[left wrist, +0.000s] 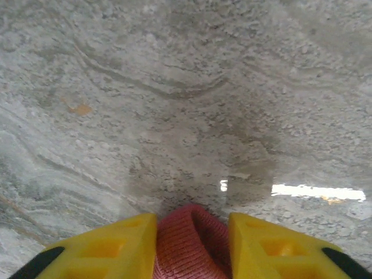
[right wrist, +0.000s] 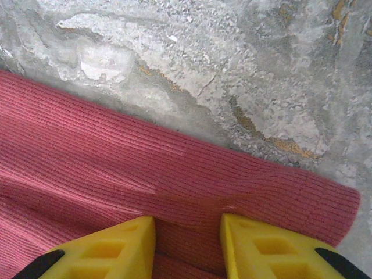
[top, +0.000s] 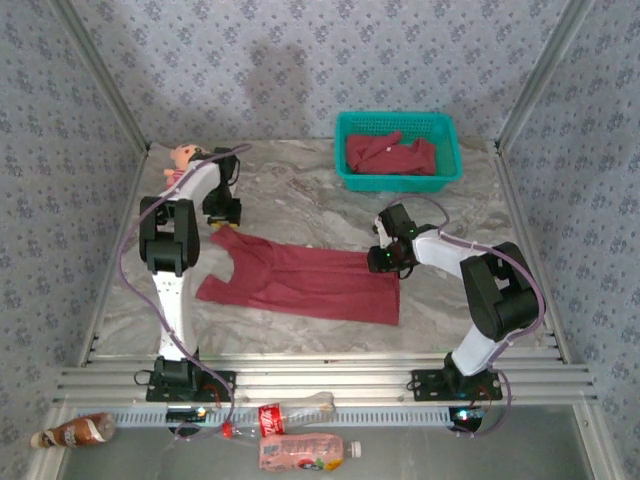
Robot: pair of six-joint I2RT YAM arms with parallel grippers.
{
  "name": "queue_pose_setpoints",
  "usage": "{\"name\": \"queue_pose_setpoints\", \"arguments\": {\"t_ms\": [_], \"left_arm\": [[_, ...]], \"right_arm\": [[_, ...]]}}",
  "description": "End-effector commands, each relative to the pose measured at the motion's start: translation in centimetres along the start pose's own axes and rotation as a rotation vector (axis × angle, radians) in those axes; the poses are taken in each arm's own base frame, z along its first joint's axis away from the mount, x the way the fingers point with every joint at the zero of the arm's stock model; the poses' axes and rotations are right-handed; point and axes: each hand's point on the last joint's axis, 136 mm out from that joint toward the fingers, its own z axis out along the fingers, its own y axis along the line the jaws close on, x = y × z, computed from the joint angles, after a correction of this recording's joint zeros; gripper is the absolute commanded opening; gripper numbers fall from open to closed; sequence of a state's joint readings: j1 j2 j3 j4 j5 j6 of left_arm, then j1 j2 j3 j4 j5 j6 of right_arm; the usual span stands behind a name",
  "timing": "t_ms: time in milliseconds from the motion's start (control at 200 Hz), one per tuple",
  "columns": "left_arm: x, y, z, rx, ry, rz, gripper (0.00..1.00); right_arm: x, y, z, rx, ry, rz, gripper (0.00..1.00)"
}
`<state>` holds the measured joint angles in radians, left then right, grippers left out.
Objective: Fold and stack the tank tops
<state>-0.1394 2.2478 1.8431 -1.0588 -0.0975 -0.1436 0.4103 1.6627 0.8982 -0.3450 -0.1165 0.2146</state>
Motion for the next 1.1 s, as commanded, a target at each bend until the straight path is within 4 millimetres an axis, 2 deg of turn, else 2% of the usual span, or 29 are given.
{"name": "queue_pose_setpoints", "arguments": {"t_ms": [0,55,160,335,470,515,755,1094], "left_arm": [[1.4,0.5,0.4,-0.028,0.055,0.014,0.26],[1.3,1.2,-0.2,-0.052,0.039,0.010,0.17],[0.7,1.7,-1.9,-0.064,-0.014,0.002,0.10],[1.1,1.1,-4.8,-0.001,-0.099,-0.013,0.08],[1.5,0.9,-7.4,0.038,-0.236,-0.015,0.05],[2.0,1.1,-7.7,0.045,-0.256,-0.018,0.05],[5.8,1.0,-5.0,0.083,-0.206,-0.029,0.06],[9.2,3.0,-1.7,-0.008,-0.155,-0.006,0.12]], "right_arm": [[3.1,-0.9,0.8,0.022,0.102,0.039,0.37],[3.1,-1.0,0.8,0.022,0.102,0.040,0.37],[3.2,-1.0,0.8,0.024,0.106,0.045,0.37],[3.5,-1.2,0.7,0.033,0.113,0.058,0.36],[3.6,-1.3,0.8,0.034,0.117,0.065,0.36],[3.6,-1.3,0.9,0.035,0.117,0.065,0.36],[3.9,-1.4,0.7,0.037,0.123,0.076,0.36],[4.6,-2.1,0.2,0.056,0.125,0.115,0.35]]}}
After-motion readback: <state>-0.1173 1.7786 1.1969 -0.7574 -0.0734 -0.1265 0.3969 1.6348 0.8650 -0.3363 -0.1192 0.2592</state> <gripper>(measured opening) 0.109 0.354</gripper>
